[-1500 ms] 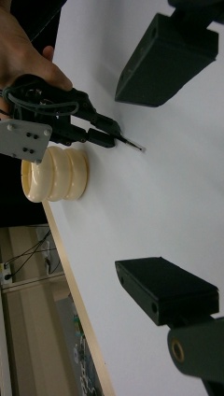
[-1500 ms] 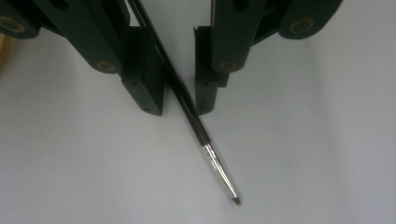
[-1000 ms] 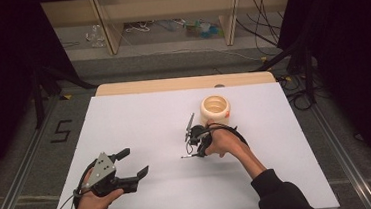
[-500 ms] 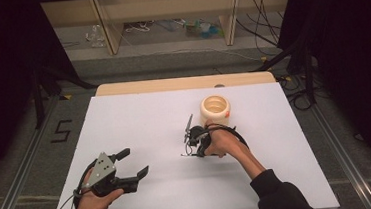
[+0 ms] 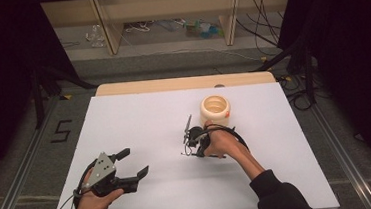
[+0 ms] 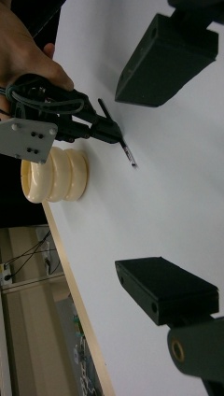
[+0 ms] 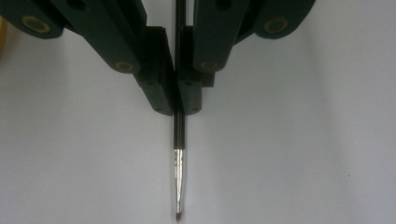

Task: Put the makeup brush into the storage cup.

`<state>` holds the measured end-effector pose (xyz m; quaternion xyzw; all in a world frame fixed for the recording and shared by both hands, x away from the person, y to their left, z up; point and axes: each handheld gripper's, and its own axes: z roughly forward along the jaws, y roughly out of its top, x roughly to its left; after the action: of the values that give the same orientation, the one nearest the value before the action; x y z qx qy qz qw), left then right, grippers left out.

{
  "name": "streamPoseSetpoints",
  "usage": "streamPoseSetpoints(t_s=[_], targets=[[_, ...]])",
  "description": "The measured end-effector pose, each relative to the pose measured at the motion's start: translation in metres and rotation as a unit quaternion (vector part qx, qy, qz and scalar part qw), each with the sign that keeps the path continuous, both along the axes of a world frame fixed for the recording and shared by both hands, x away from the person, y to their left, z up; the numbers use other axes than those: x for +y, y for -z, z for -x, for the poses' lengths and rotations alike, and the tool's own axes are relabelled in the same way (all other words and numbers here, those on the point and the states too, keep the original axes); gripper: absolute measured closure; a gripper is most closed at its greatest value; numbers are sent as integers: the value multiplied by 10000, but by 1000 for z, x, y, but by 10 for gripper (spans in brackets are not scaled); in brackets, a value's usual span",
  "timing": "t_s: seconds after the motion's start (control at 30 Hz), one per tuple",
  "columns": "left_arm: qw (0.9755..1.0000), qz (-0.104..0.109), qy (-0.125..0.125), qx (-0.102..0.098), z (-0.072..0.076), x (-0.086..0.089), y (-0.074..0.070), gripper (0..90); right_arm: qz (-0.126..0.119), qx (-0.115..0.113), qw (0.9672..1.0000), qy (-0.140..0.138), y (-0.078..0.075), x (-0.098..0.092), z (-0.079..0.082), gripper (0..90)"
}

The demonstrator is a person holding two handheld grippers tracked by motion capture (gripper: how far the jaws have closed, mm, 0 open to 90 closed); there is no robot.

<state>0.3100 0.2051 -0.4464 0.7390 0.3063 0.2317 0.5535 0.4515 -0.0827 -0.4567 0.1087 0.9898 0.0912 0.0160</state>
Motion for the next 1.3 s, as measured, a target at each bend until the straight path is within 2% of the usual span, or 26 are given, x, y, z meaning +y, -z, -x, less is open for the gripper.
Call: streamPoseSetpoints(t_s=[0.27,0.53,0.63,1.03,1.3], targets=[[10000,29,-24,28,1,0,0,161,13,-72,9999,-121,0,0,0,854],[10000,5,-16,-17,1,0,-1,160,-13,-96,9999,-103,-1,-1,0,854],[10000,47,-5,-29,0,1,0,160,-114,-123,9998,-91,-6,-4,0,854],[10000,2,-16,-17,1,1,-1,160,-552,-304,9980,-11,-27,-14,0,854],[10000,14,-25,-22,1,1,-1,160,-957,-510,9940,136,-33,-21,-5,854]])
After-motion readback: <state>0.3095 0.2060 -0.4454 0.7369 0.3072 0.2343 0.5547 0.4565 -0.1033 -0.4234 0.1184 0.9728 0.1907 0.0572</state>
